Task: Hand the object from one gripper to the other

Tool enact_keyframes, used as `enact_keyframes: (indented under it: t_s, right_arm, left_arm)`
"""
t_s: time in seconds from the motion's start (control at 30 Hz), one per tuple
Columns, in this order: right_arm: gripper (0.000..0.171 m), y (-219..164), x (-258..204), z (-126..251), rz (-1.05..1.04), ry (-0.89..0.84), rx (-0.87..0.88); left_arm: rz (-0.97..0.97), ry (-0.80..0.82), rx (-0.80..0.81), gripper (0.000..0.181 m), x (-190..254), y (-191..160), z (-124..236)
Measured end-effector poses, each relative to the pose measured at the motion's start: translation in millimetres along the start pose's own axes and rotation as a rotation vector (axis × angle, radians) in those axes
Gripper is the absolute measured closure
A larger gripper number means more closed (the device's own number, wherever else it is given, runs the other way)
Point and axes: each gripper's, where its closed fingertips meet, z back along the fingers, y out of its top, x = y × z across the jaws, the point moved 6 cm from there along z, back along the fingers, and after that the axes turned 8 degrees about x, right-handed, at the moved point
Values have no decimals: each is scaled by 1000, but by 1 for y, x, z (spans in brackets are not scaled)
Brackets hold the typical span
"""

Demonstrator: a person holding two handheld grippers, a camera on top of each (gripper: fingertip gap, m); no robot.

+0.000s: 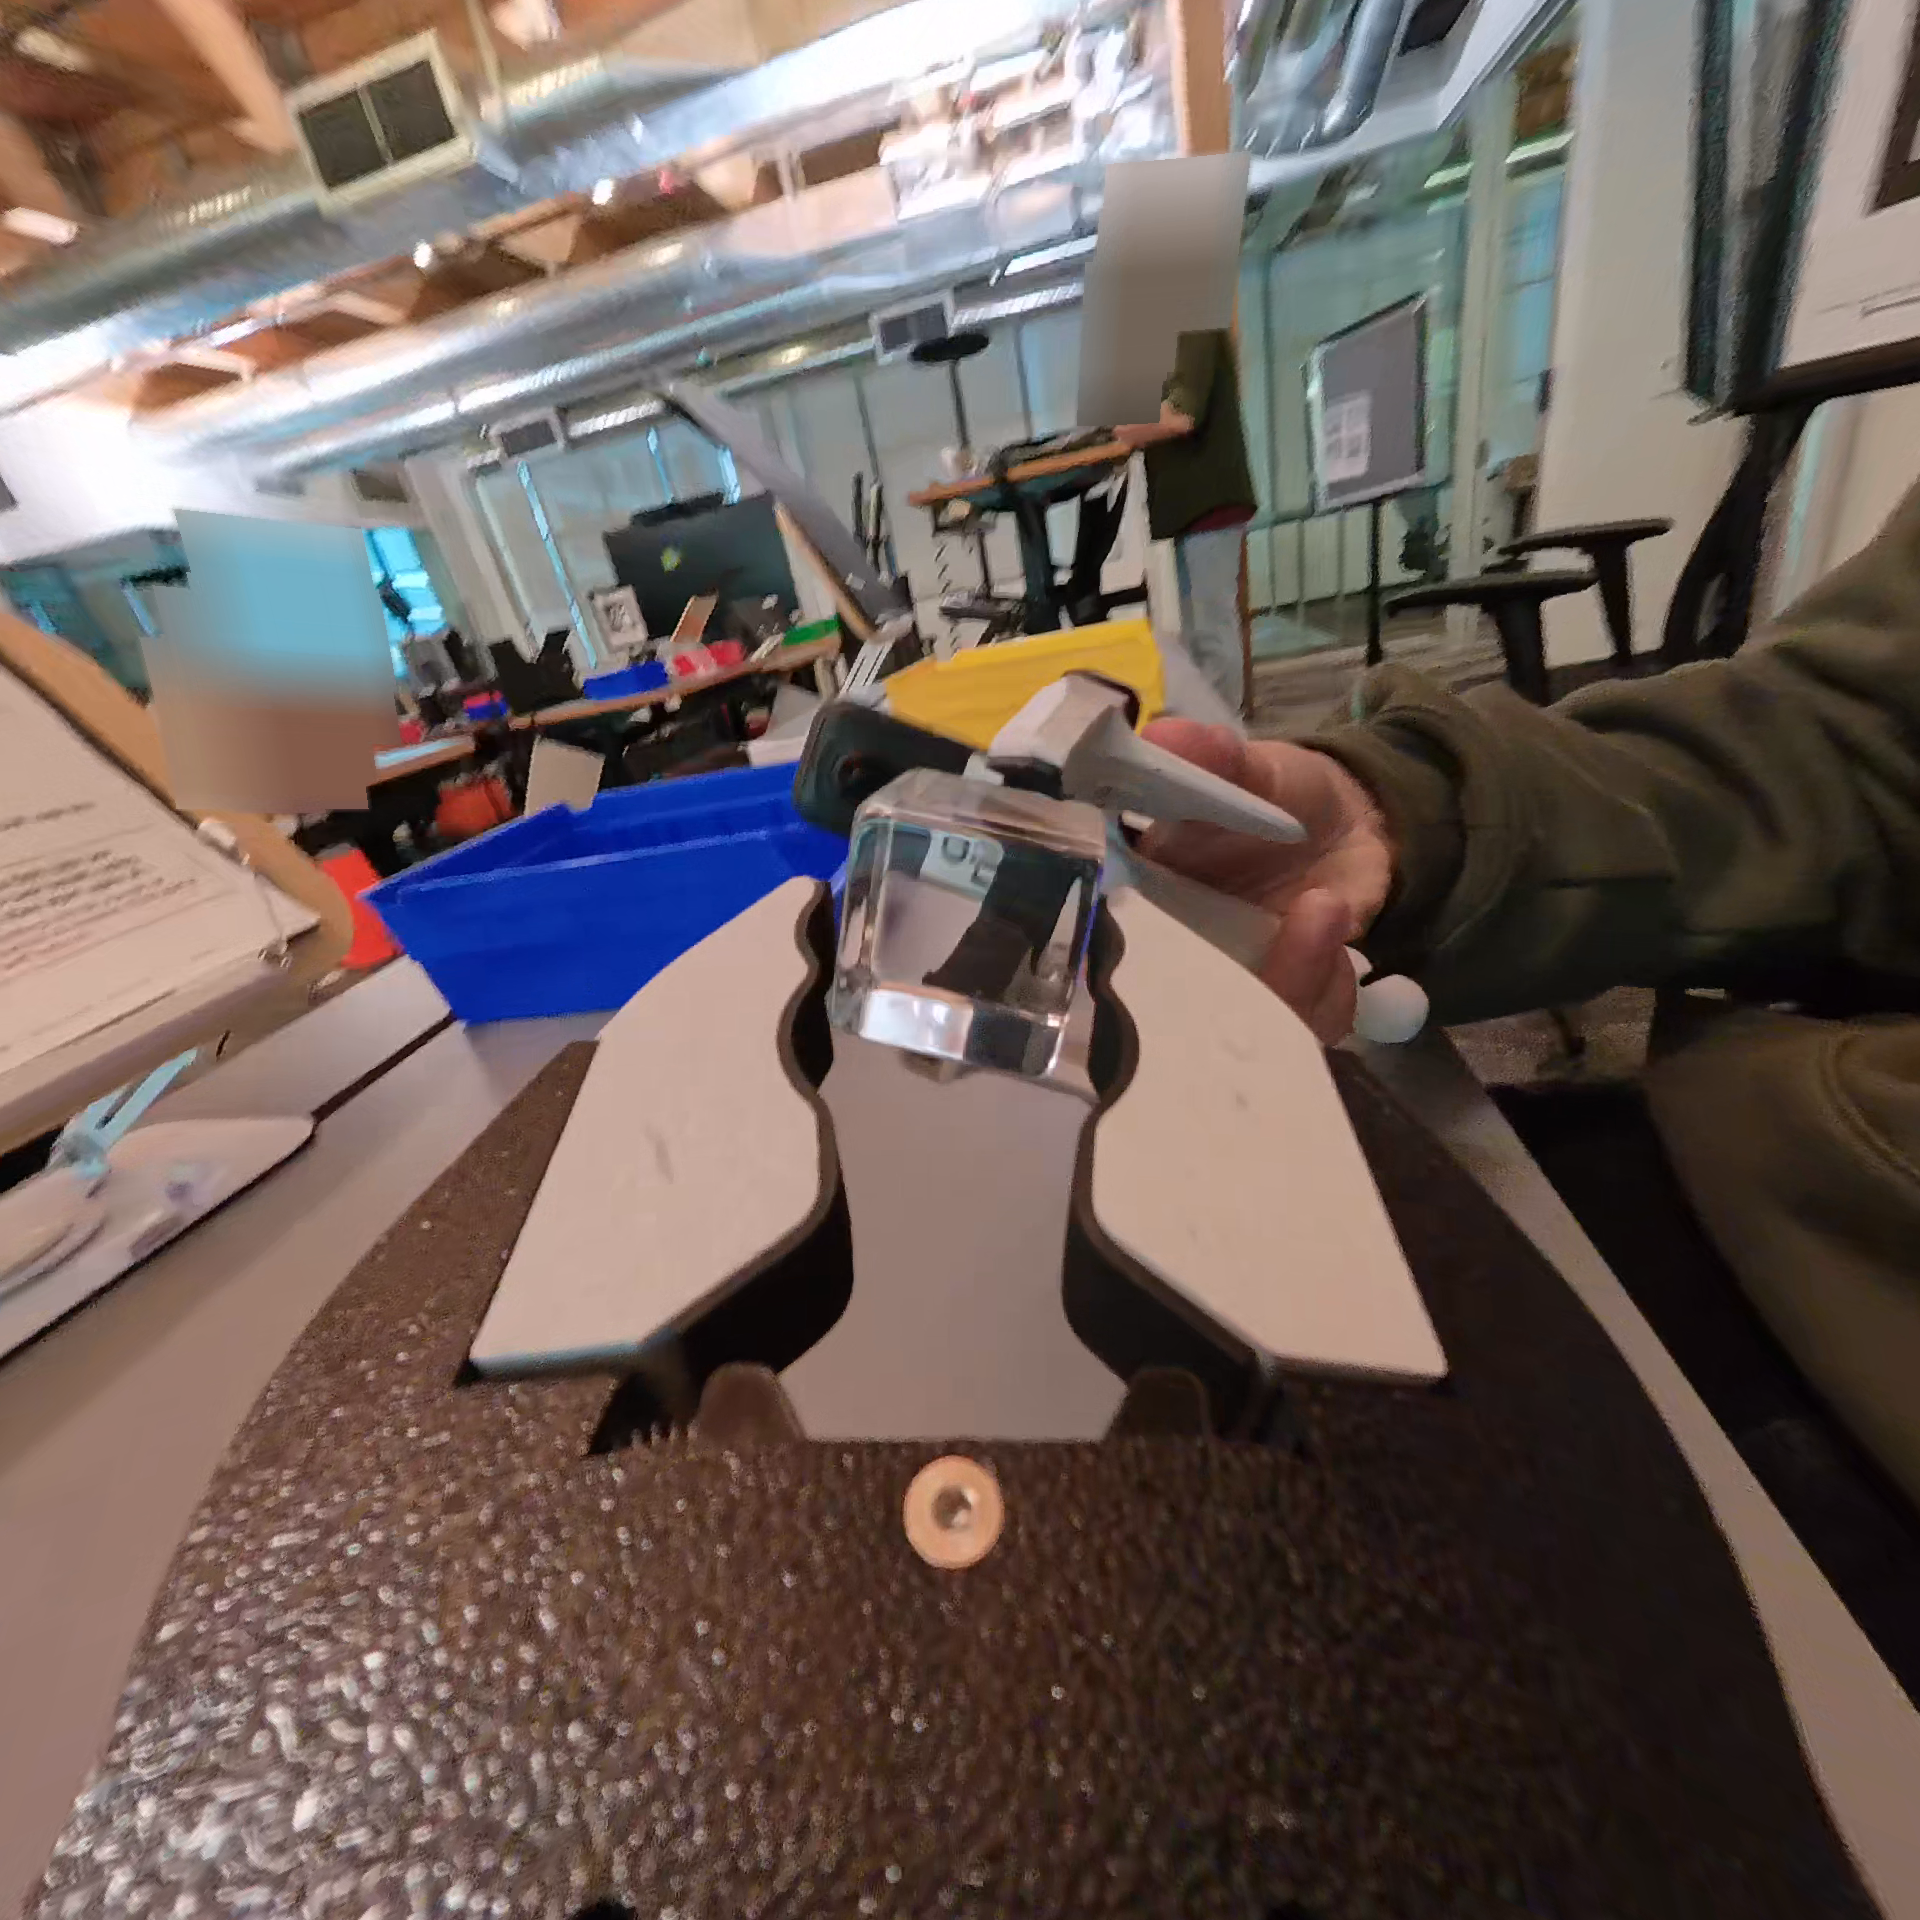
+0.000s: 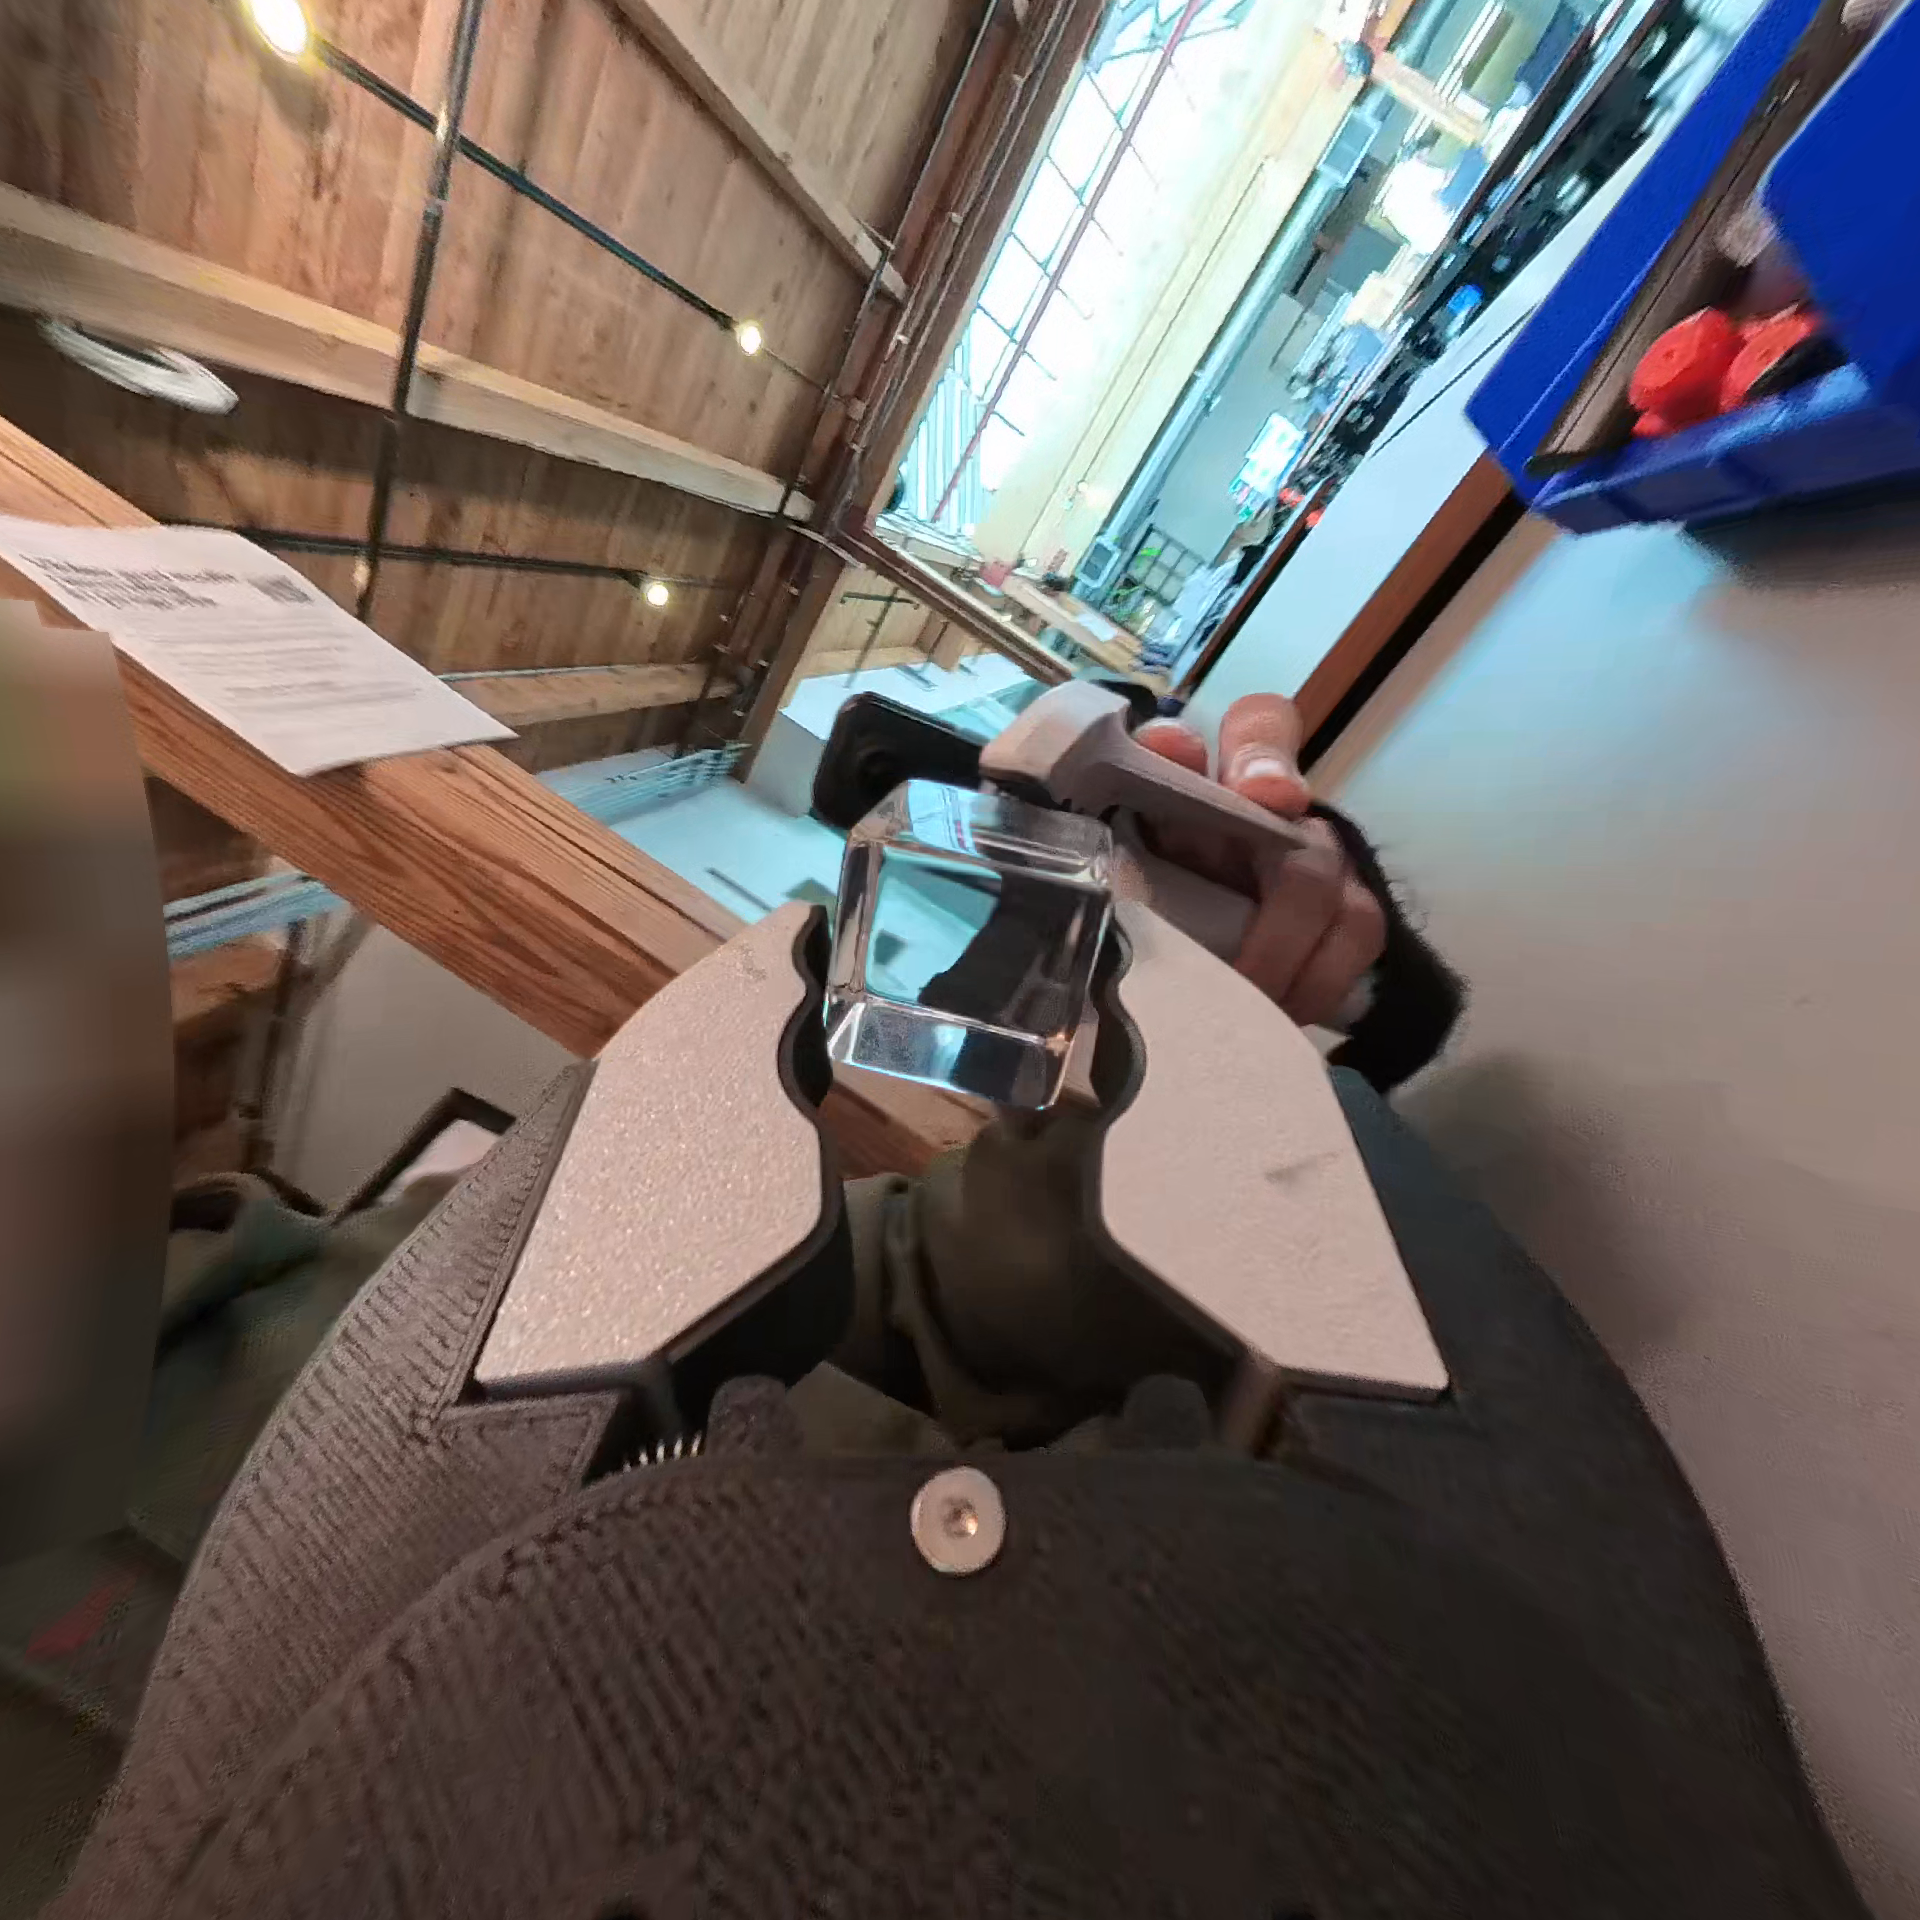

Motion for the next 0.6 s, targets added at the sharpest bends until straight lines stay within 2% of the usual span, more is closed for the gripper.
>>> enact_keyframes:
  t_s: [0.03, 0.1, 0.2, 0.3, 0.4, 0.47, 0.6]
  right_arm:
    - [123, 2, 2, 2, 62, -31, 7]
    - [124, 9, 8, 7, 283, -185, -6]
    - [124, 18, 19, 18, 749, -516, -132]
    - [124, 21, 17, 22, 1153, -706, -293]
    - [124, 15, 12, 23, 1594, -802, -602]
    - [123, 11, 8, 24, 1841, -834, -818]
    - [124, 1, -2, 20, 2119, -809, -1061]
  left_arm:
    - [6, 27, -39, 133, -2, -2, 0]
    - [50, 76, -90, 128, -6, -3, 0]
    - [206, 133, -136, 116, -13, 2, 0]
    - [390, 275, -293, 115, -23, -1, -1]
    - [576, 286, -456, 105, -17, -11, -3]
    - [607, 272, -493, 107, -13, -14, -6]
    - [577, 262, -474, 111, -8, -18, -16]
